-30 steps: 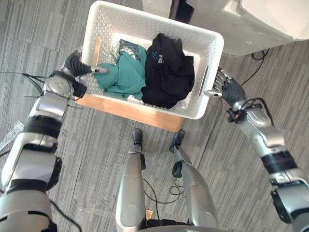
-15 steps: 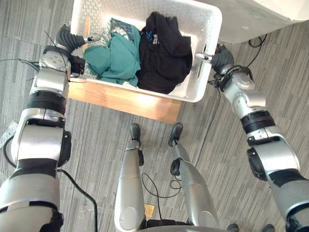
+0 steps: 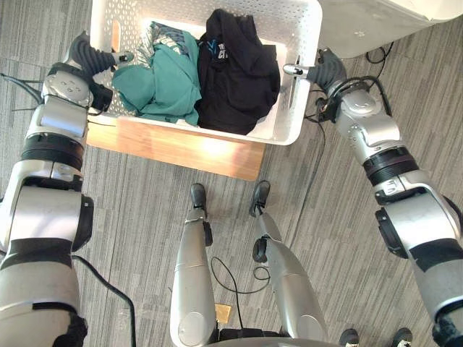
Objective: Pick up the laundry basket with both hands and put the clothes into the washing machine.
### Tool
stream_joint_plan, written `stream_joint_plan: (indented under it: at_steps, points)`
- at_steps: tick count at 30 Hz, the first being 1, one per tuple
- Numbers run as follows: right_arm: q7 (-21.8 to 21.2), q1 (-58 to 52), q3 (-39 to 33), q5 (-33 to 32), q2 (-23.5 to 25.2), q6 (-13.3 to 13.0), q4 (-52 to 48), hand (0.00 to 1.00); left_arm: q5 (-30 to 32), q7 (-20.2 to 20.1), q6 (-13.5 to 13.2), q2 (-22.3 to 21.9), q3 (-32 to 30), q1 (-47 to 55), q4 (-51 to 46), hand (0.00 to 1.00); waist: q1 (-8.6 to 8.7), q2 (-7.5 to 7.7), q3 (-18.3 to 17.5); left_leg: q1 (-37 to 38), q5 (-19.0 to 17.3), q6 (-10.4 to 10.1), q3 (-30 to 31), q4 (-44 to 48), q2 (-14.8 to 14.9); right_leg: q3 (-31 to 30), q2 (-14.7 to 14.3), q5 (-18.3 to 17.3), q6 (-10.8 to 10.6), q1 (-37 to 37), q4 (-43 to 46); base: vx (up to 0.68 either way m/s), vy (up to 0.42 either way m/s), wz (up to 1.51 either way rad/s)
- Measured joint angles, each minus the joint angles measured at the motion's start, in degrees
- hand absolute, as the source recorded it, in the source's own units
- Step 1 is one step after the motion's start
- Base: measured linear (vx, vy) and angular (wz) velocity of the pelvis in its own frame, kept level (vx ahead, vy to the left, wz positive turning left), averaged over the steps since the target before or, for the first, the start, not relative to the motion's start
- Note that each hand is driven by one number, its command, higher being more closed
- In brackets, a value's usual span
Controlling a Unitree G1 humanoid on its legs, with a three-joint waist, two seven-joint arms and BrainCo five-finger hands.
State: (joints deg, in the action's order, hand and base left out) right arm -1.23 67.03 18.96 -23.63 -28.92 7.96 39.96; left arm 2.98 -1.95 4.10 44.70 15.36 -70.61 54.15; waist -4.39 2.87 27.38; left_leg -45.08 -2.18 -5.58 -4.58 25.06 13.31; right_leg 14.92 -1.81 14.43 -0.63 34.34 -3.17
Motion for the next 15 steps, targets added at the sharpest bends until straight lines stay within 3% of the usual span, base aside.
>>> stream_joint_plan:
  at_steps: [4, 8, 10, 15]
  points:
    - [1.1, -5.9, -5.2, 6.7, -1.6, 2.3, -9.9, 1.00, 0.4, 2.7, 1.5, -1.3, -3.5, 4.5, -7.2, 1.00, -0.28, 0.02, 0.0, -0.3, 0.0, 0.0, 0.2, -0.1, 0.0, 0.3, 0.0, -0.1, -0.2, 0.1, -0.1, 0.03, 0.012, 0.02]
    - [1.9, -13.9, -13.8, 15.5, -0.5, 4.7, -23.9, 1.00, 0.6, 5.9, 4.2, -4.6, -11.1, 11.8, -19.7, 1.00, -0.60, 0.01, 0.0, 0.3, 0.0, 0.0, 0.1, -0.7, -0.2, 0.3, 0.0, 0.1, 0.1, -0.1, -0.1, 0.06, 0.024, 0.02]
    - [2.0, -19.1, -20.1, 22.5, 1.2, 6.2, -32.9, 1.00, 0.7, 7.3, 4.9, -9.4, -16.3, 17.0, -28.6, 1.00, -1.06, -0.02, 0.0, 2.0, 0.1, 0.0, -0.1, -1.7, -0.5, 0.0, 0.3, 0.1, 0.1, -0.9, 0.5, 0.06, 0.042, 0.02]
    - [1.1, -27.1, -29.5, 32.6, 6.3, 6.5, -46.4, 1.00, 2.4, 8.6, 6.4, -17.9, -21.1, 24.9, -42.5, 1.00, -1.13, -0.08, 0.0, 6.1, 1.1, 0.0, -0.1, -5.2, -2.6, -0.3, 2.1, -1.5, 0.9, -3.3, 1.3, 0.06, 0.061, 0.14]
